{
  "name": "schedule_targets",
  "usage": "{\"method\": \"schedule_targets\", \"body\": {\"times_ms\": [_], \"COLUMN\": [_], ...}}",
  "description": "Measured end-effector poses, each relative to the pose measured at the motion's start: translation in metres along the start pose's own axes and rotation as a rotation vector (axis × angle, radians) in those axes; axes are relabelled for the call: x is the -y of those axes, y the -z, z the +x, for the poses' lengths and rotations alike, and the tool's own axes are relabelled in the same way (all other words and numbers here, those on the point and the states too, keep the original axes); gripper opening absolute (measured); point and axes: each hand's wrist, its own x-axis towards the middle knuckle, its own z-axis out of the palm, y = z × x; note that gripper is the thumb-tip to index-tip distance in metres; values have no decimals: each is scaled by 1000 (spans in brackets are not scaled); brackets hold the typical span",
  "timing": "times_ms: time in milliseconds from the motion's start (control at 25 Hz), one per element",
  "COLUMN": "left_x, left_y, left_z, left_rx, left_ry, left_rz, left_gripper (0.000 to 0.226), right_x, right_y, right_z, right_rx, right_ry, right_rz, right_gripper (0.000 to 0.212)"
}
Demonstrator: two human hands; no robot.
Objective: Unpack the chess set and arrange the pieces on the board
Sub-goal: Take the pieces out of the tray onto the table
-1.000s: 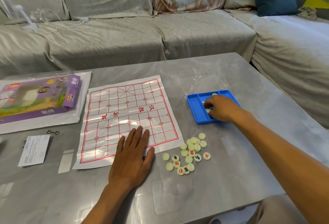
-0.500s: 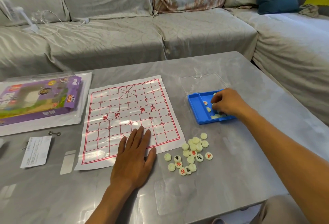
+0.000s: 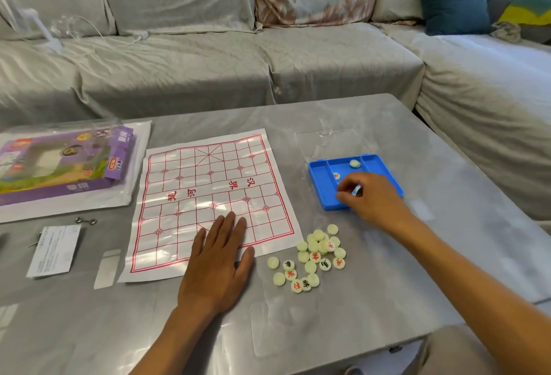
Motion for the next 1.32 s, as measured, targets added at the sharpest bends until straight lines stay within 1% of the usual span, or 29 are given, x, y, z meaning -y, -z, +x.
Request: {"method": "schedule_targets", "body": {"times_ms": [40, 80, 120, 160, 200, 240, 280, 440, 600, 760, 840, 920, 960, 1000, 1040, 1120, 1160, 1200, 1240, 1320], "left_x": [0, -1, -2, -2, -3, -3, -4, -1, -2, -3, -1, -1, 0, 0, 0, 0, 1, 1, 1, 1], "left_y": [0, 1, 1, 2, 3, 3, 3, -3, 0, 4, 3, 2, 0, -1, -1, -1, -2, -3, -2, -2], "left_z": [0, 0, 0, 0, 0, 1, 1, 1, 0, 0, -1, -1, 0, 0, 1, 1, 1, 0, 0, 0], "left_rx": [-1, 3, 5, 6, 8, 11, 9, -22, -9, 12, 13, 15, 18, 20, 14, 3, 2, 0, -5, -7], "left_ry": [2, 4, 6, 9, 14, 18, 19, 7, 11, 17, 14, 14, 11, 9, 10, 4, -2, -3, -3, -2], "left_rz": [-10, -10, -1, 9, 15, 14, 9, -27, -7, -6, -4, 2, 9, 13, 10, 1, 4, 7, 5, -2], "left_gripper": [81, 81, 81, 82, 83, 84, 84, 84, 84, 86, 81, 76, 75, 76, 77, 78, 78, 78, 78, 77], "right_x": [-7, -15, -21, -23, -24, -24, -24, -25, -20, -36, -37, -19, -5, 10, 24, 39, 39, 37, 35, 22], "right_y": [3, 3, 2, 0, -2, -5, -7, -13, -22, -25, -18, -6, 1, 6, 6, -6, -12, -16, -14, -5], "right_z": [18, 34, 47, 57, 64, 67, 70, 72, 74, 74, 72, 60, 47, 27, 5, -39, -51, -55, -51, -23], "right_rx": [-62, -44, 42, 165, 268, 319, 324, 226, 159, 126, 91, 38, 55, 123, 230, 433, 485, 497, 460, 264], "right_ry": [-10, -25, -40, -55, -59, -46, -20, 41, -13, -81, -100, -44, 16, 89, 166, 262, 264, 258, 241, 173], "right_rz": [-72, -138, -182, -211, -238, -266, -280, -297, -351, -367, -318, -143, -53, -2, 3, -83, -120, -129, -98, -53], "right_gripper": [10, 20, 33, 46, 54, 57, 55, 34, 23, 12, 11, 12, 12, 12, 12, 14, 16, 18, 18, 15]}}
